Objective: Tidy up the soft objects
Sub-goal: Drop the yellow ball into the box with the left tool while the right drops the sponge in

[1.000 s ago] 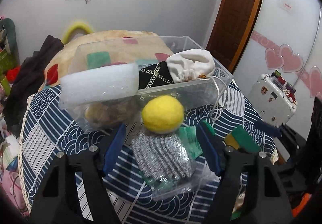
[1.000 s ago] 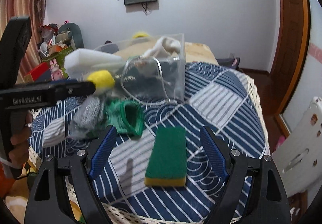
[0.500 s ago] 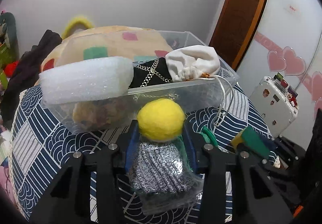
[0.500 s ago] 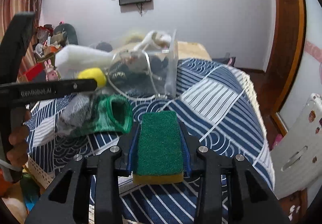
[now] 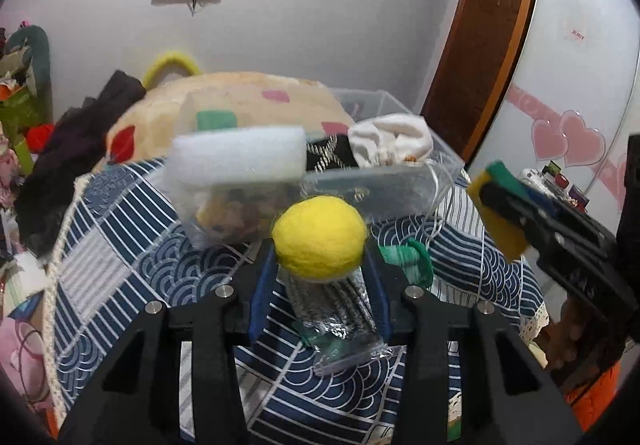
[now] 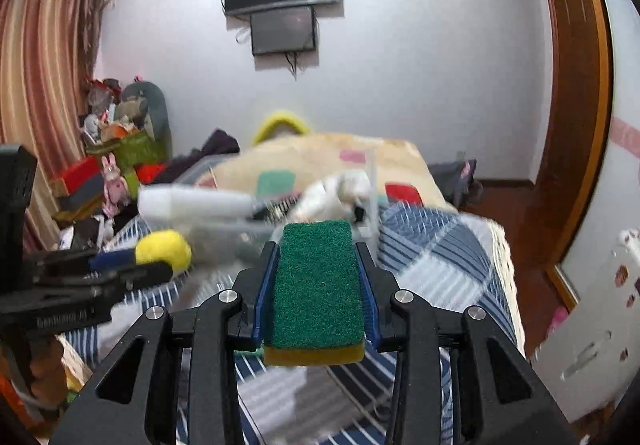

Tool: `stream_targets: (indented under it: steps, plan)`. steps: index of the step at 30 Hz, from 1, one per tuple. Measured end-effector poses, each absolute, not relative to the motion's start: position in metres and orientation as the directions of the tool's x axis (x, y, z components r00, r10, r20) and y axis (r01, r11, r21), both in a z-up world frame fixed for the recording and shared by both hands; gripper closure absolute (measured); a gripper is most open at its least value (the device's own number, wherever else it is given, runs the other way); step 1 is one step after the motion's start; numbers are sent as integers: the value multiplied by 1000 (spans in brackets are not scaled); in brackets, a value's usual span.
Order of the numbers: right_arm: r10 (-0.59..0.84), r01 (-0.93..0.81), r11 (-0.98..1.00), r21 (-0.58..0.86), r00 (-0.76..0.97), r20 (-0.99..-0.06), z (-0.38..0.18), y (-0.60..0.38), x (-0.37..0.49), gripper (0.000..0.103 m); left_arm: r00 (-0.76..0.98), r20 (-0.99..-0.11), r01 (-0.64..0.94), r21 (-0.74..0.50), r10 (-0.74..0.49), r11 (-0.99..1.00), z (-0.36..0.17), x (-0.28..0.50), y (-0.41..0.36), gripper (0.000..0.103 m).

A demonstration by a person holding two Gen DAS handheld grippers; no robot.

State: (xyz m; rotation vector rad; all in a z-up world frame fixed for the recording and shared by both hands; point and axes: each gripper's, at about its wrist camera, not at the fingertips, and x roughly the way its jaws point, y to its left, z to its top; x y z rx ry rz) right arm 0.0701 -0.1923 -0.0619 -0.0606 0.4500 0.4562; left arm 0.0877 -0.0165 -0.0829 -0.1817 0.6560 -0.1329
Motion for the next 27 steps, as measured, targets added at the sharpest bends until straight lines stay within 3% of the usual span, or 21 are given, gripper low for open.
stream_targets:
  steps: [16, 21, 27]
  plan:
    - [469, -494, 869, 3, 824, -318, -31, -149, 102, 69, 839, -486, 132, -255, -245, 958, -29, 111, -2, 61]
    - [454, -483, 876, 1, 823, -340, -39, -147, 120, 69, 812, -526, 132, -255, -252, 958, -34, 146, -7, 61]
    - [446, -485, 874, 24, 782, -435, -63, -152, 142, 69, 785, -571, 138, -215, -239, 967, -49, 169, -19, 61]
